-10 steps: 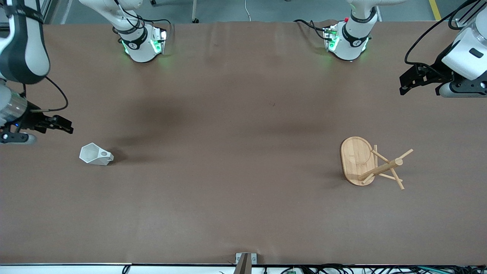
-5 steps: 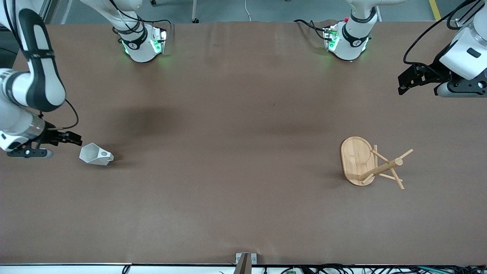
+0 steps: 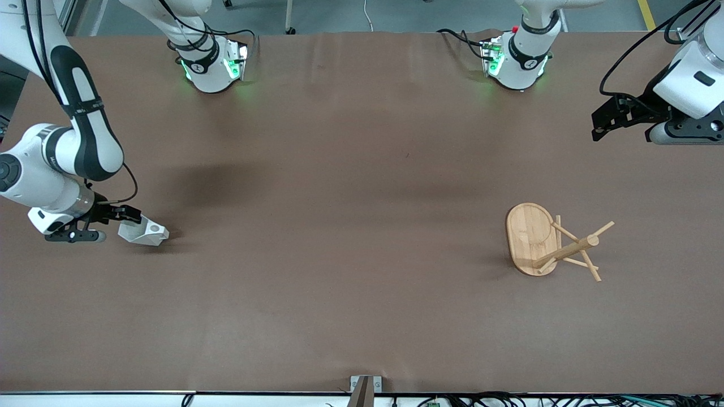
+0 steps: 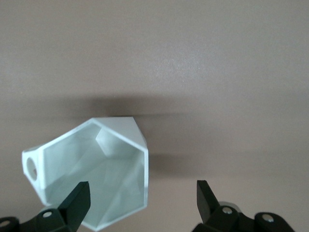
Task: Hang cup on rack
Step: 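Reach the right gripper down to the white cup, then close the right gripper on the white cup and lift it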
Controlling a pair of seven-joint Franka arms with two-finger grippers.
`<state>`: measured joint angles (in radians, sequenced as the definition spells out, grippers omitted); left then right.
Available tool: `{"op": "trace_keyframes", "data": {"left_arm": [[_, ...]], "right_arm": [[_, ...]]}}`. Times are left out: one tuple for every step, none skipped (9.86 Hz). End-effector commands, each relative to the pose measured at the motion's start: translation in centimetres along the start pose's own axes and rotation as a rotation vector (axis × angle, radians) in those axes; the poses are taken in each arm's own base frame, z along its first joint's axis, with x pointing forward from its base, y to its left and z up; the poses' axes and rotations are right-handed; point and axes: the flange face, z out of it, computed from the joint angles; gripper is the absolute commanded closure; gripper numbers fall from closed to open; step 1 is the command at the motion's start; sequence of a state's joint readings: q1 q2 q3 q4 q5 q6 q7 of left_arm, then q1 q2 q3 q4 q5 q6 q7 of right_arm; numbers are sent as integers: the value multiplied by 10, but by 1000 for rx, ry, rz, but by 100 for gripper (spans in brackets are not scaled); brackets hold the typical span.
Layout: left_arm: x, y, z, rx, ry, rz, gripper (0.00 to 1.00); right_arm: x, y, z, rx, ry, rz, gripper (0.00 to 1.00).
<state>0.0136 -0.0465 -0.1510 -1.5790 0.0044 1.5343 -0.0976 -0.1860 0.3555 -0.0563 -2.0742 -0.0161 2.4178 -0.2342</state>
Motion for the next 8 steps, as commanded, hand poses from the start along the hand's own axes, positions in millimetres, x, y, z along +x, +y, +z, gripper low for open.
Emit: {"op": "trace_keyframes", "data": {"left_arm": [[4, 2, 15, -15, -40, 18, 0], [4, 2, 14, -16, -38, 18, 0], [4, 2, 15, -16, -40, 18, 0], [4, 0, 15, -16, -42, 15, 0], [4, 1, 14, -16, -40, 16, 0], [5, -1, 15, -16, -42, 13, 0], [5, 0, 15, -16, -40, 15, 0], [4, -1, 14, -16, -40, 13, 0]], "right_arm": [[11, 1, 1, 7, 17, -2, 14], [15, 0, 9, 8, 10, -4, 25], [18, 0, 11, 9, 11, -1, 38], [20, 0, 10, 10, 15, 2, 59], [20, 0, 10, 34, 19, 26, 81], [19, -2, 11, 54, 17, 43, 94], [19, -3, 11, 56, 13, 43, 100], [19, -4, 9, 57, 15, 44, 100]]}}
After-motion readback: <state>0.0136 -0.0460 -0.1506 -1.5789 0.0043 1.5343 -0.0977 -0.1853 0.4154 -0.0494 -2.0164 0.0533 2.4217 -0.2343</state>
